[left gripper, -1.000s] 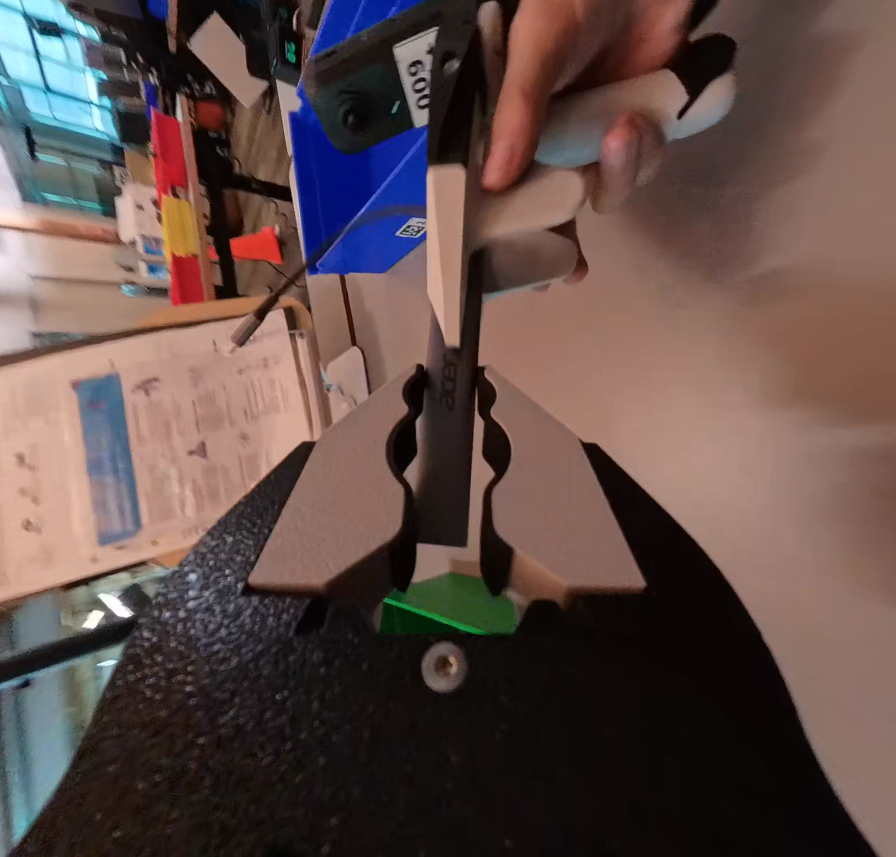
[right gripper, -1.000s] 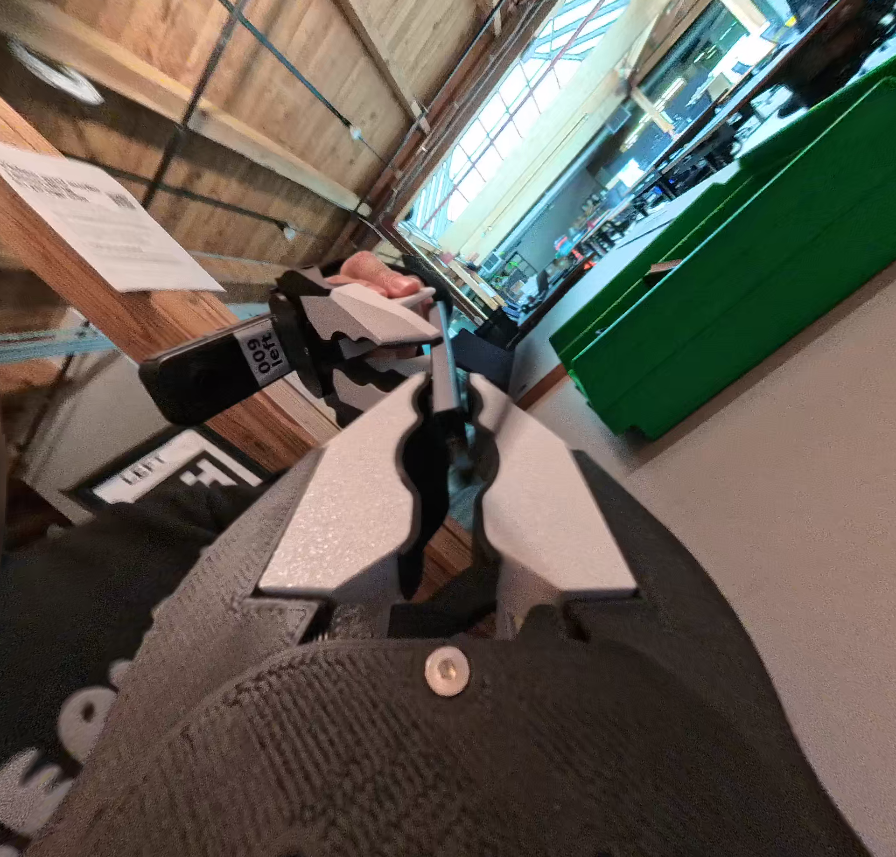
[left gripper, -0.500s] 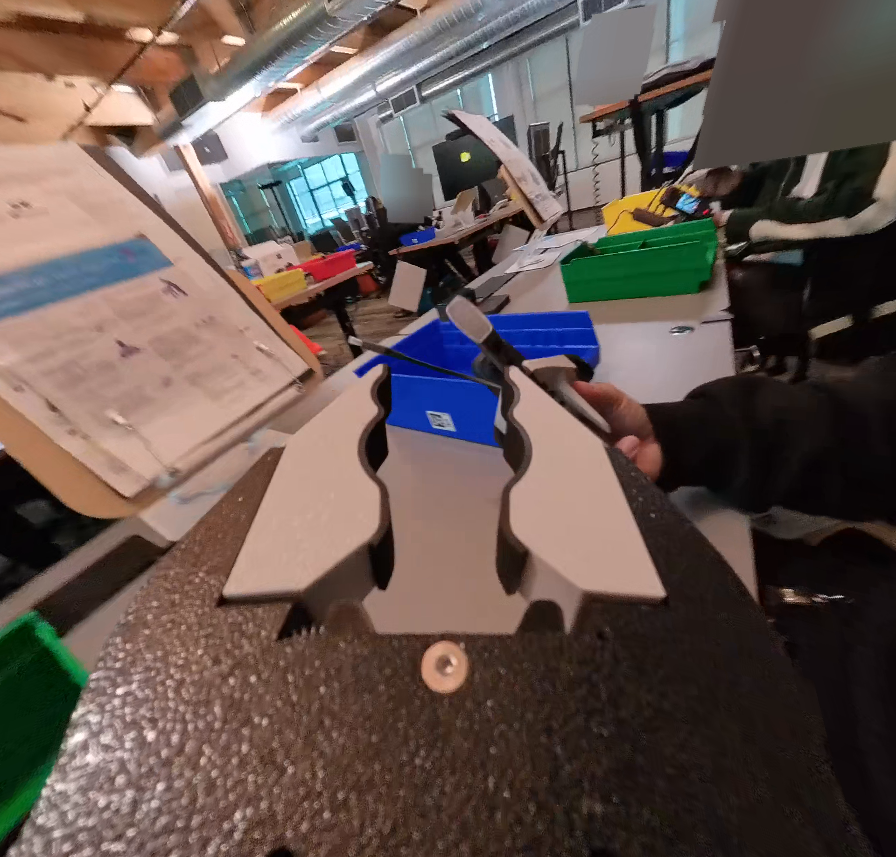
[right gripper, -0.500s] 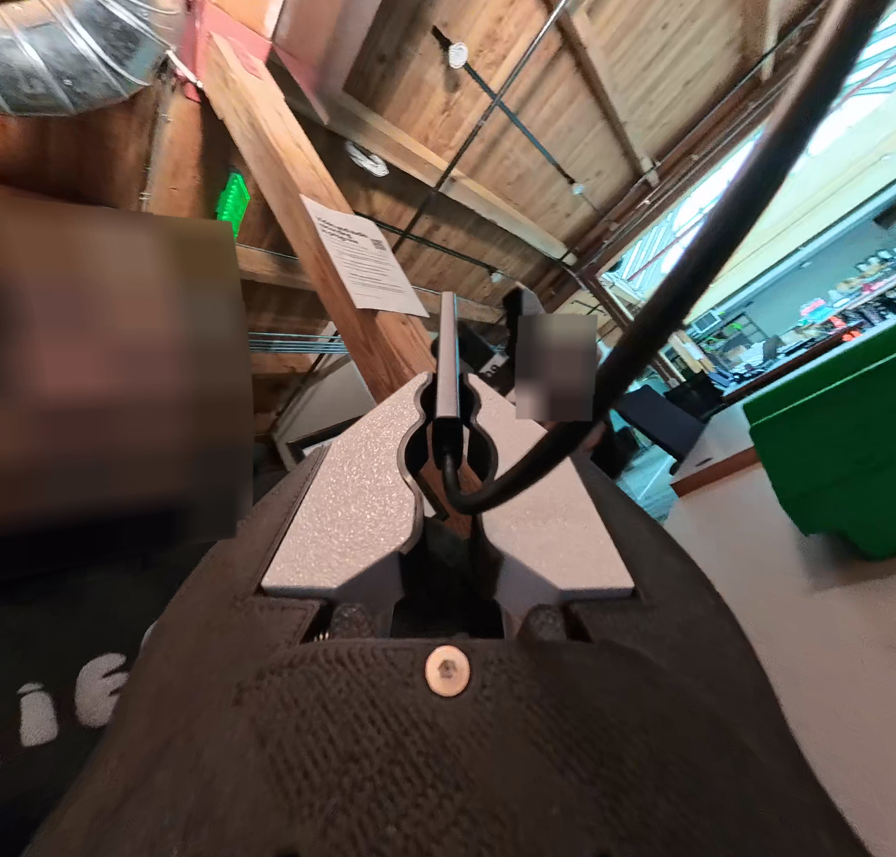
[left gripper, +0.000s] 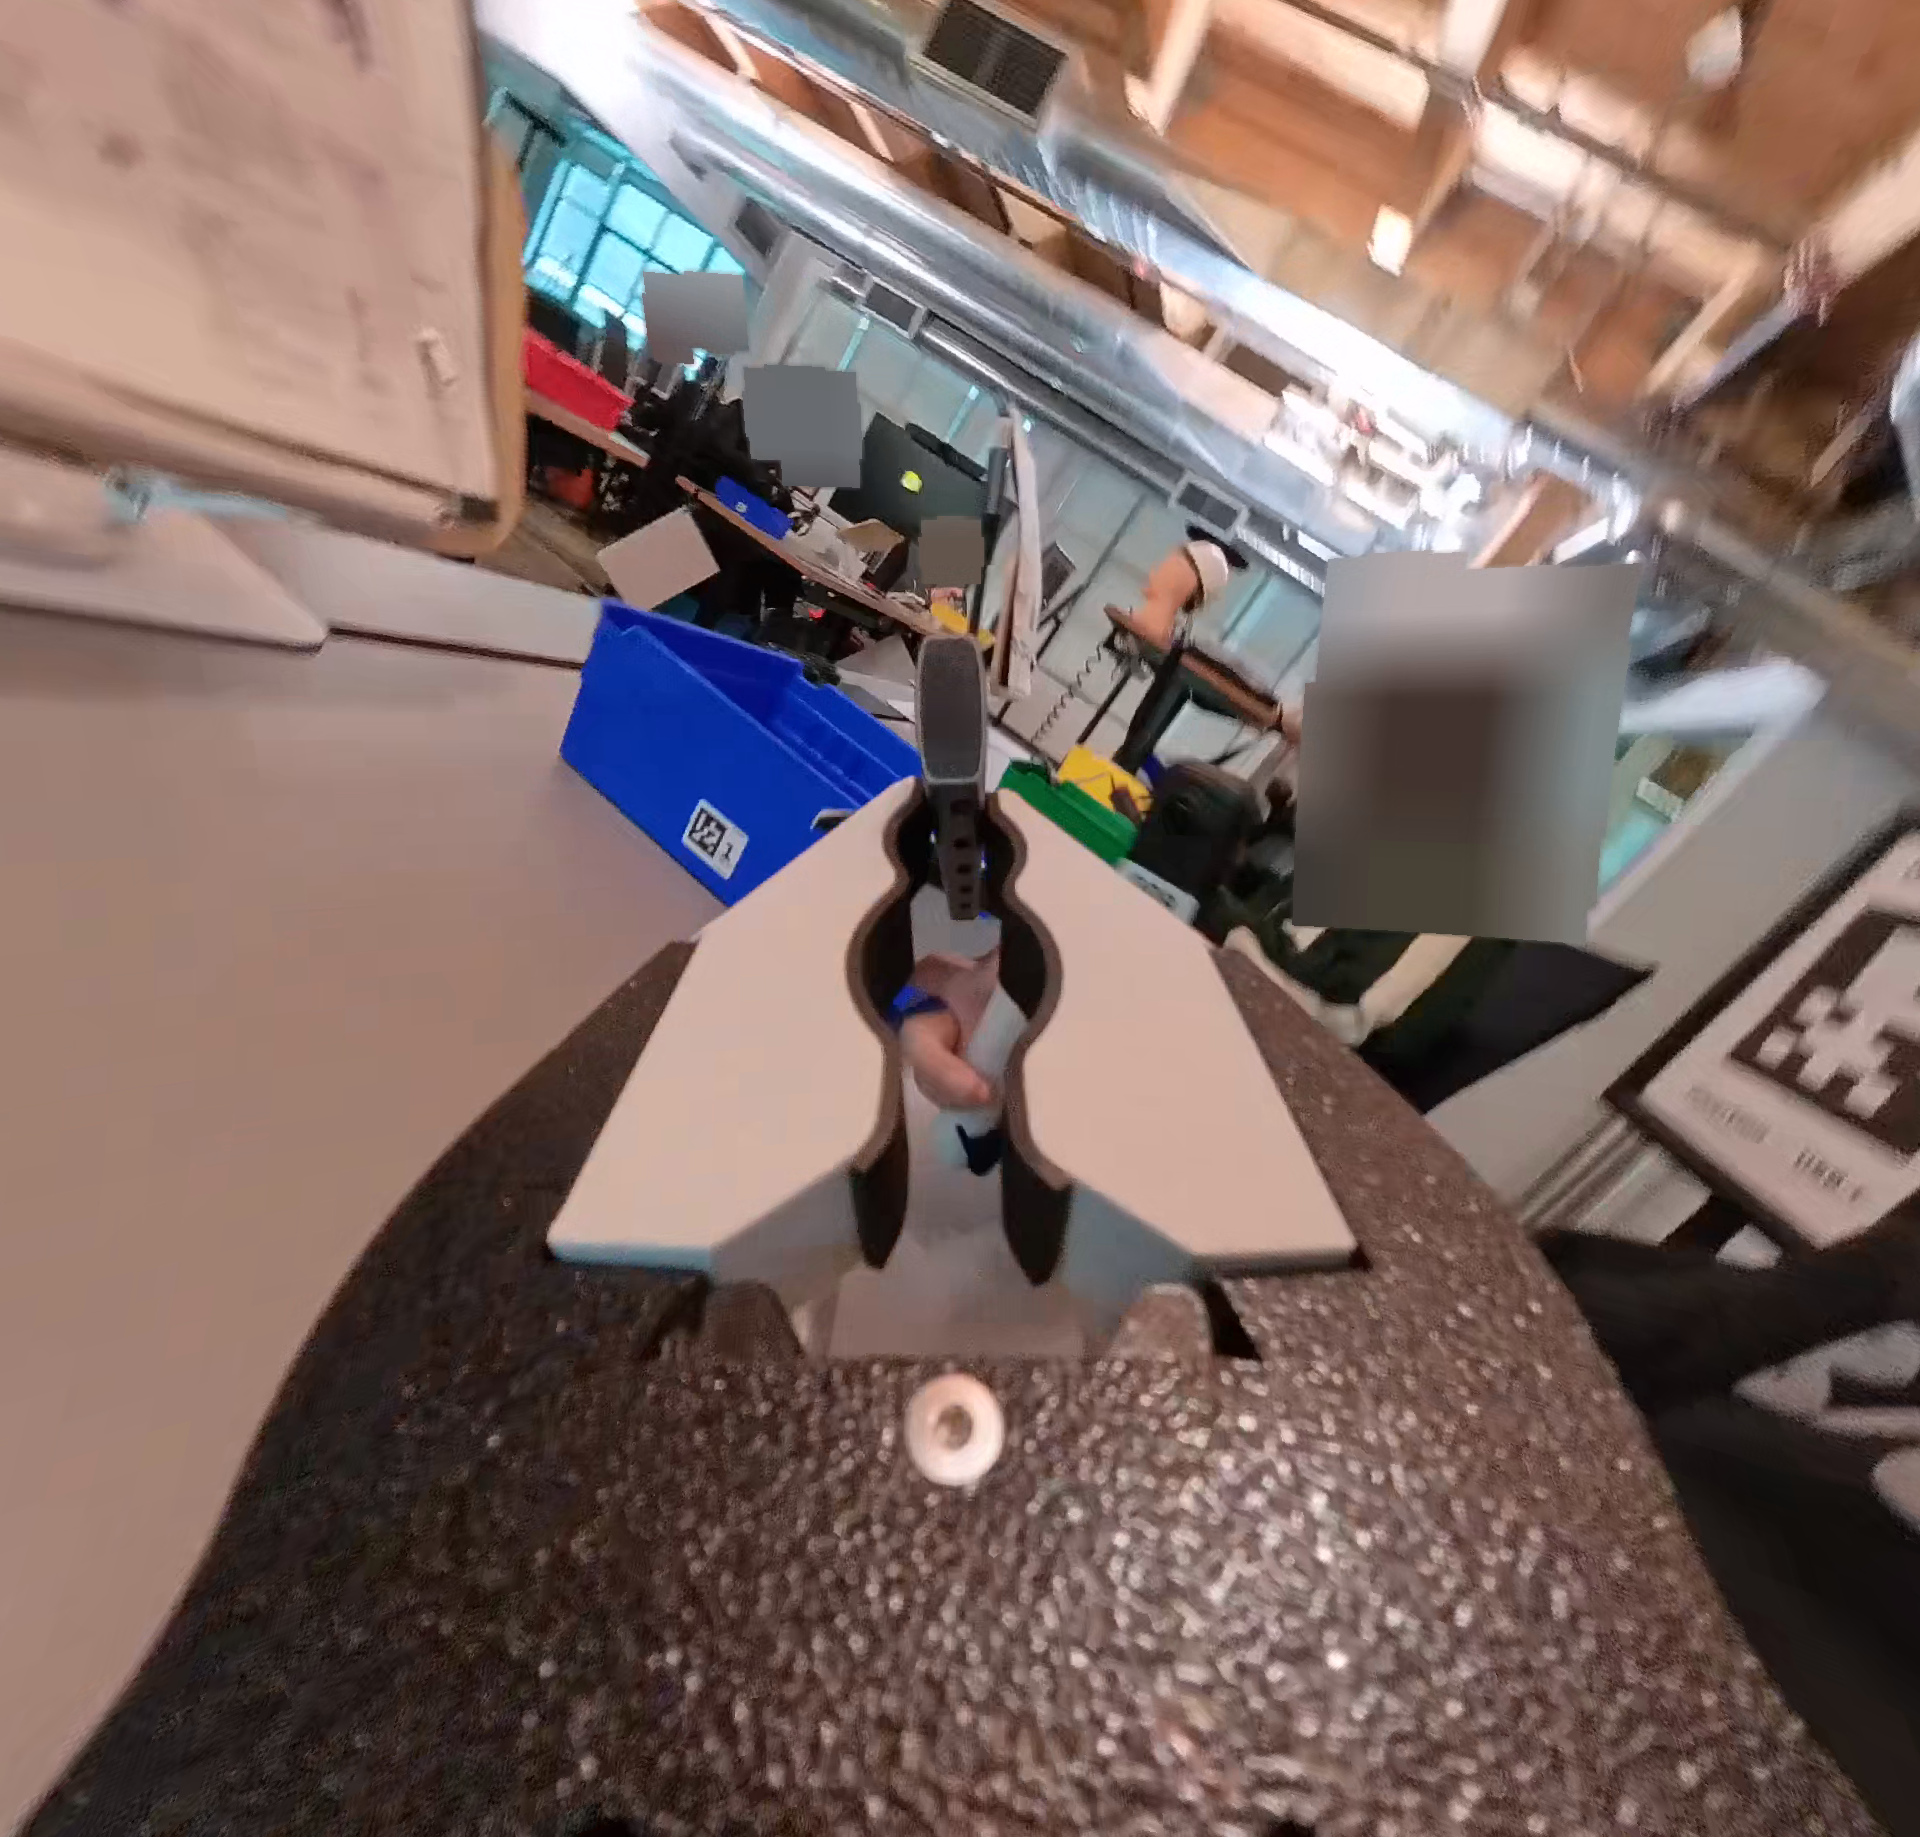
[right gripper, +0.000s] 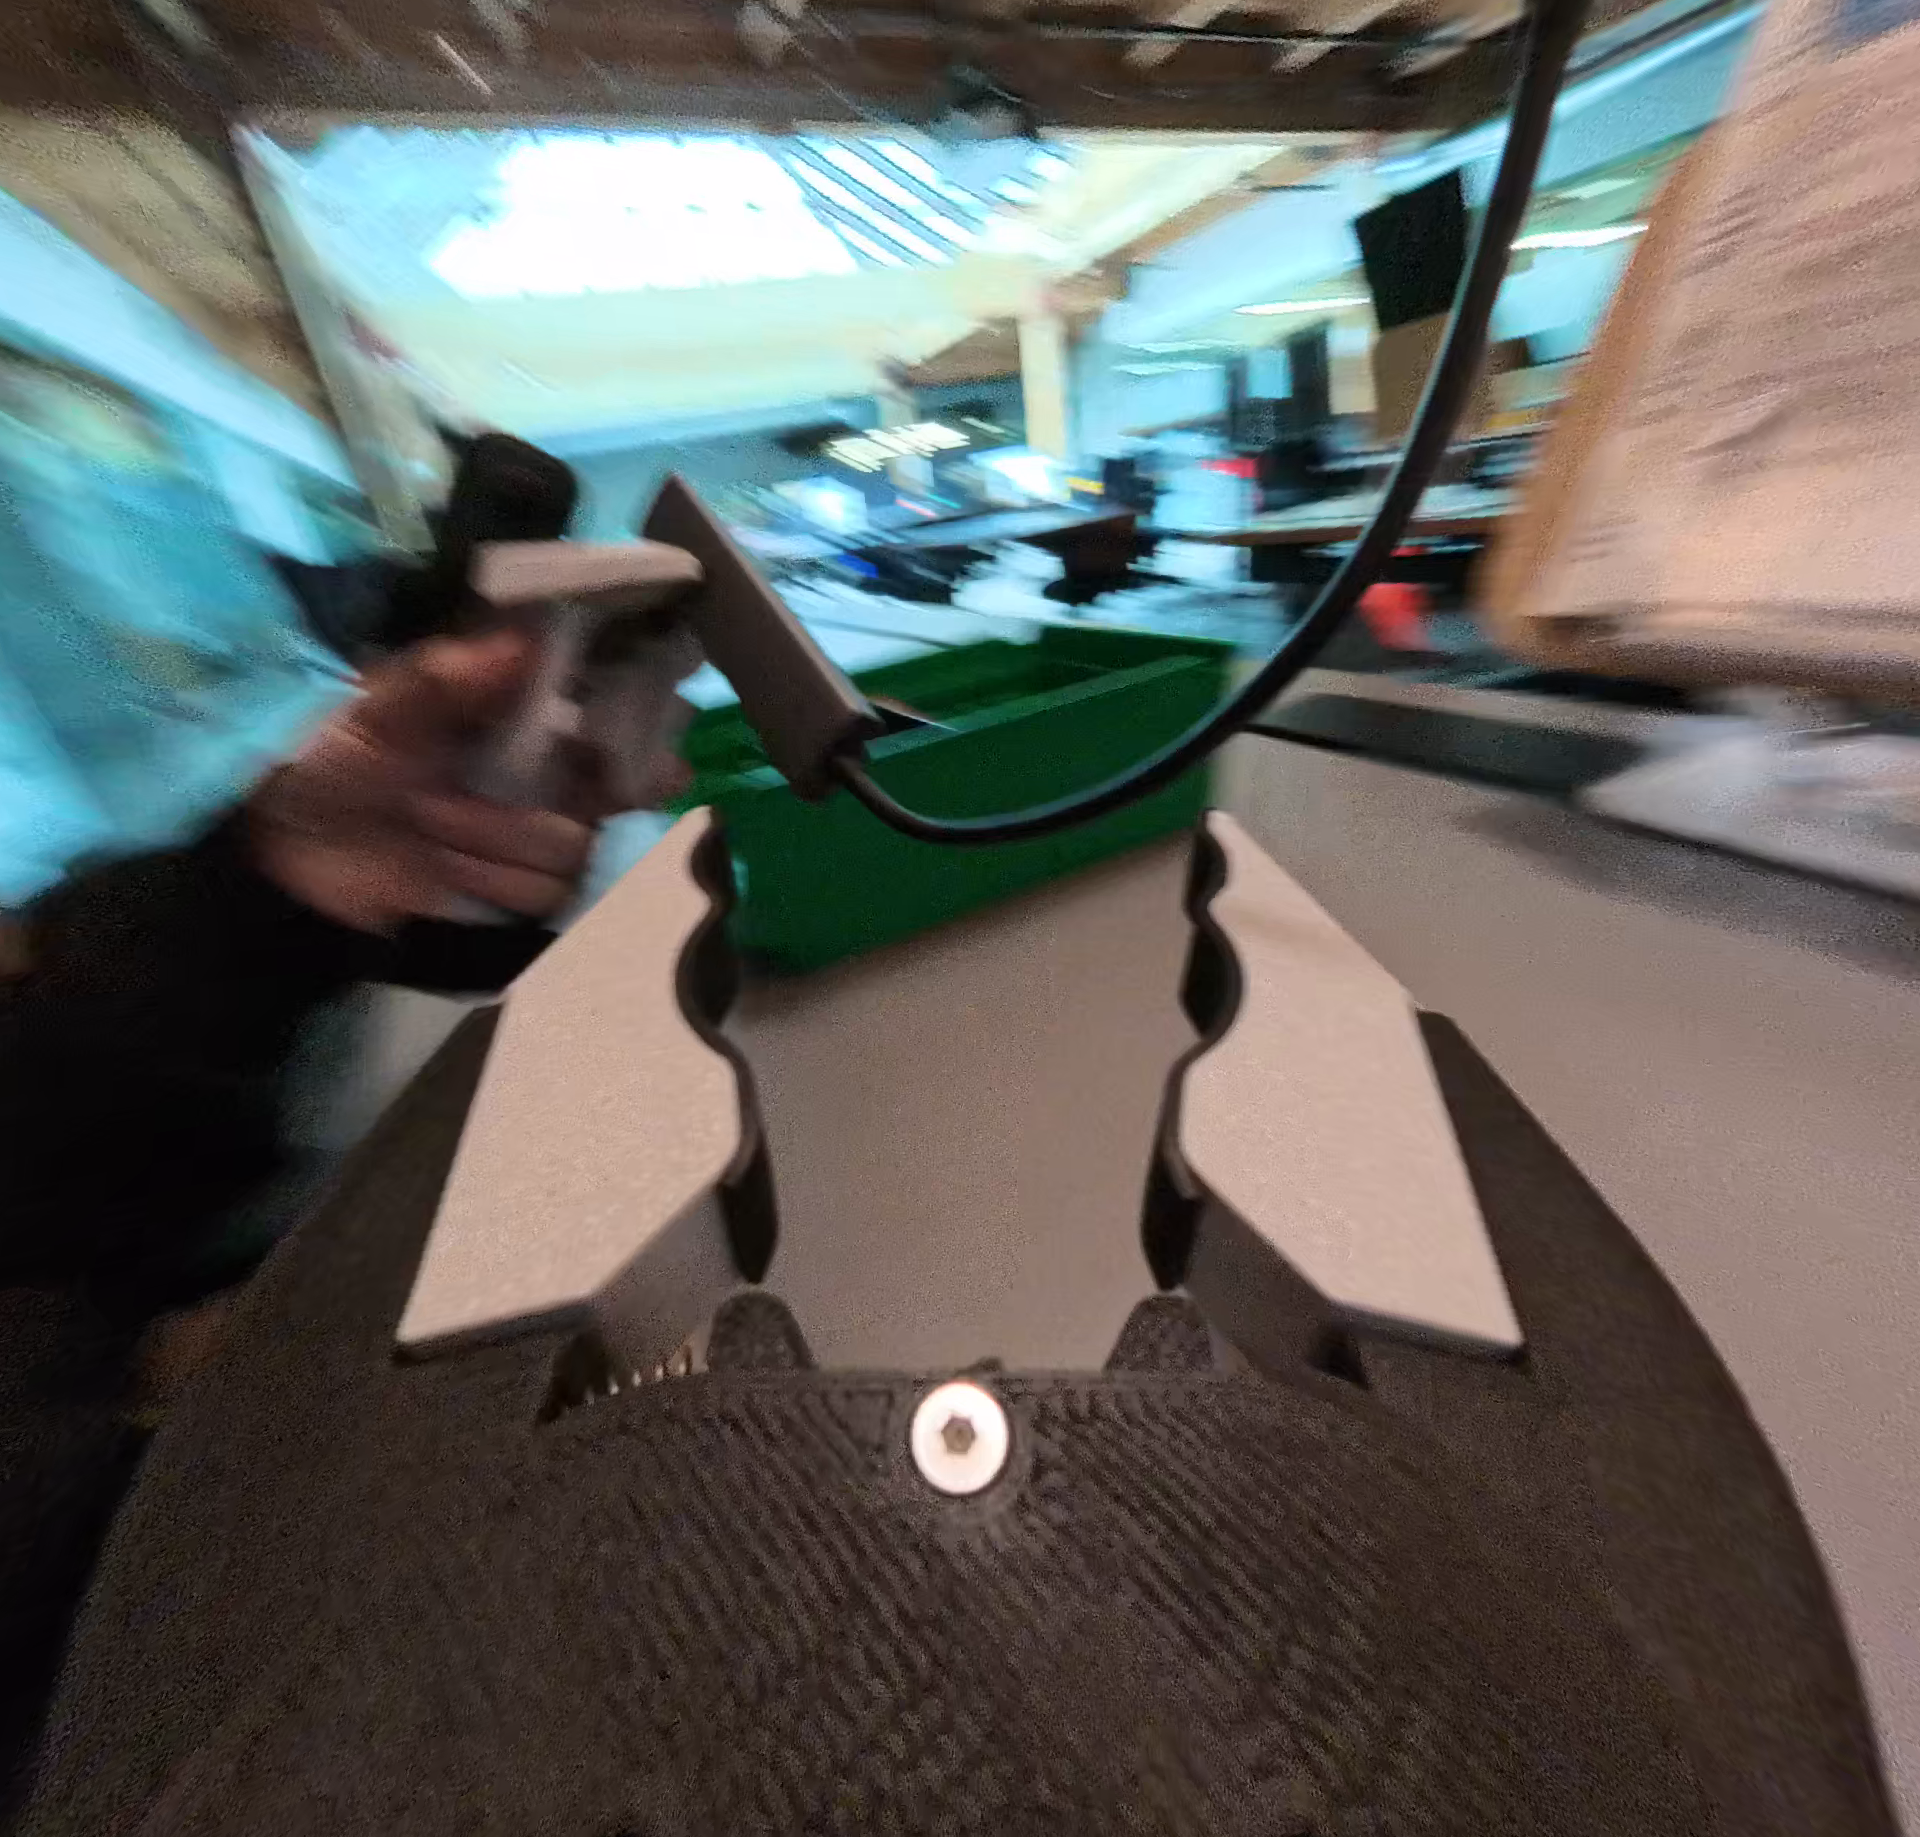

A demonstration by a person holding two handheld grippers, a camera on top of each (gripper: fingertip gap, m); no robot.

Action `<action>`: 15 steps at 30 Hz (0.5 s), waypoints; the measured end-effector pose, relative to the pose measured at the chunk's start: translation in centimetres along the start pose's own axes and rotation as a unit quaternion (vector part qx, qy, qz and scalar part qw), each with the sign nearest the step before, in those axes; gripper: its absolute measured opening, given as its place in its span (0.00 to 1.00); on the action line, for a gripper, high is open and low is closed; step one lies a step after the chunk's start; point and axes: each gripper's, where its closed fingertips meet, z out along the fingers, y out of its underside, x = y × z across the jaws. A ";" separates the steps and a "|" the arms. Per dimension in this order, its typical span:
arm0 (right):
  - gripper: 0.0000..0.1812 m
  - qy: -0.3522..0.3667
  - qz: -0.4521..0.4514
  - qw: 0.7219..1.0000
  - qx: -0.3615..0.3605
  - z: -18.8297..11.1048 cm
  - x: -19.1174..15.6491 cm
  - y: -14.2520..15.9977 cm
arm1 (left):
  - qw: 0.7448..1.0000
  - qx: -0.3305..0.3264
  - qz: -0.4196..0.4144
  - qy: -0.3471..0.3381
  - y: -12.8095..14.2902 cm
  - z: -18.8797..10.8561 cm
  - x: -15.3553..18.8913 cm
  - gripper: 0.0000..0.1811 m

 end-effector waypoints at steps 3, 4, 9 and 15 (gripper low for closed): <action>0.69 0.151 -0.172 0.972 -0.046 -1.7 3.3 -0.4 | 0.995 0.023 -0.092 -0.029 -0.1 -0.9 -2.8 0.03; 0.69 0.171 -0.219 0.960 -0.031 -2.1 3.0 -1.5 | 0.993 0.021 -0.116 -0.032 0.3 -0.9 -3.3 0.04; 0.57 0.067 -0.352 0.933 0.017 -0.5 -4.0 -2.2 | 0.986 -0.025 -0.167 -0.010 3.4 1.0 -3.0 0.04; 0.37 0.033 -0.353 0.934 -0.040 0.3 -3.6 2.3 | 0.968 -0.027 -0.247 0.045 4.8 2.1 -2.1 0.03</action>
